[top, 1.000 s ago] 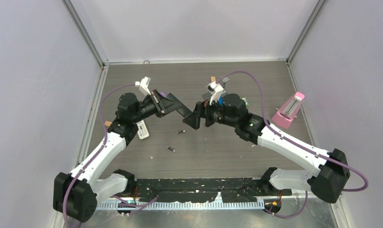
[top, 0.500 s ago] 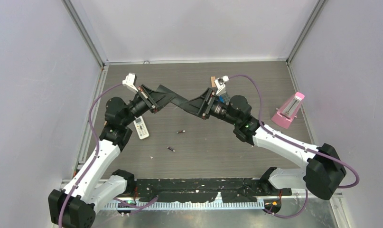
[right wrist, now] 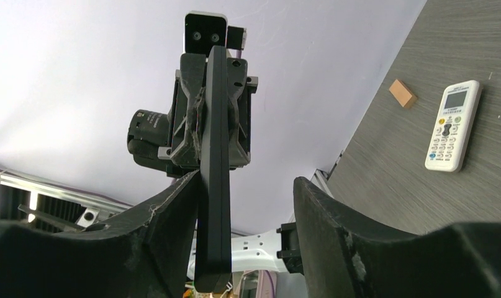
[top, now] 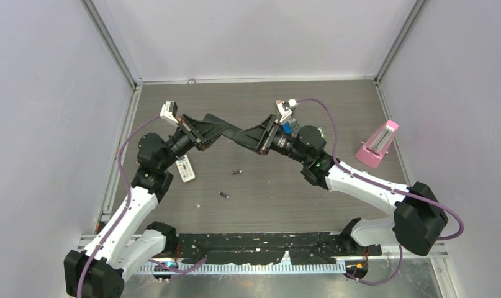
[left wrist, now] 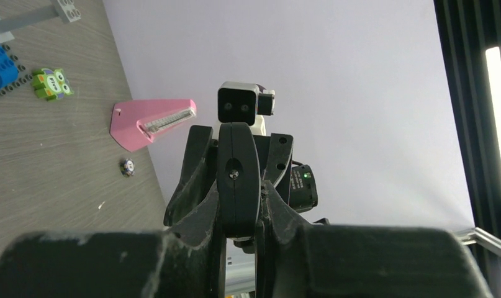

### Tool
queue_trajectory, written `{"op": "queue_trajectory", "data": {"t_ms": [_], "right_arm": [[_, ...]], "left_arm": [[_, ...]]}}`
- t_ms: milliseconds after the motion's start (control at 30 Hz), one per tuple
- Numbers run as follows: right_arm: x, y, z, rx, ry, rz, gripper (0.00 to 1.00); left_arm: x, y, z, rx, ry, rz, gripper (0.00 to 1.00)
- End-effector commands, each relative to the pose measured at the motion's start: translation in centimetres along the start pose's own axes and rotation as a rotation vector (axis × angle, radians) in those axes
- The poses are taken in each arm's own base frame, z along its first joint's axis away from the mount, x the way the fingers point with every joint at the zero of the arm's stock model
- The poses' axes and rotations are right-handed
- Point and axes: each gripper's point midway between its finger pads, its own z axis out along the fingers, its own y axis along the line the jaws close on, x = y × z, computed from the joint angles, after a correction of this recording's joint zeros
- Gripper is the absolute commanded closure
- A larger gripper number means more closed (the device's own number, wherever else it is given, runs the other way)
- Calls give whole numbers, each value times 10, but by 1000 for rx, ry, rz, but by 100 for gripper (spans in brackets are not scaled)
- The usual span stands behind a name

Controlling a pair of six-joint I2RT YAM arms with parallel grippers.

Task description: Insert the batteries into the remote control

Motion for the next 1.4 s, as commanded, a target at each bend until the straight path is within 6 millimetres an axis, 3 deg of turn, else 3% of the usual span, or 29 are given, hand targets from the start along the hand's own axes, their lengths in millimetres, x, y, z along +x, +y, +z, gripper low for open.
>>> {"op": "queue_trajectory", "data": {"t_ms": [0,133,400,933,1167,1267,1300,1367], "right_arm": [[4,8,3,-27,6,-38,41],[5,-3,4,9,7,-30,48],[12,-26,0,60,11,6,64],[9,-29,-17,-10,-39,33,88],[6,-25,-19,-24,-50,29,84],[2,-28,-14,17,-44,24,73],[4,-38,-13,68,-28,29,69],[0,-35,-9,79,-33,8,60]], "left_arm": [[-9,-29,-2,98,-45,5,100],[-11,-26,-3,104,-70,-32,100],[-18,-42,-10,160,-120,-37,100],[-28,-39,-15,130,-199,1,100],[-29,-35,-16,106,-210,22,100],[-25,-36,-15,98,-192,50,100],[-25,-36,-15,90,-190,59,100],[-26,-36,-16,83,-197,70,100]]}}
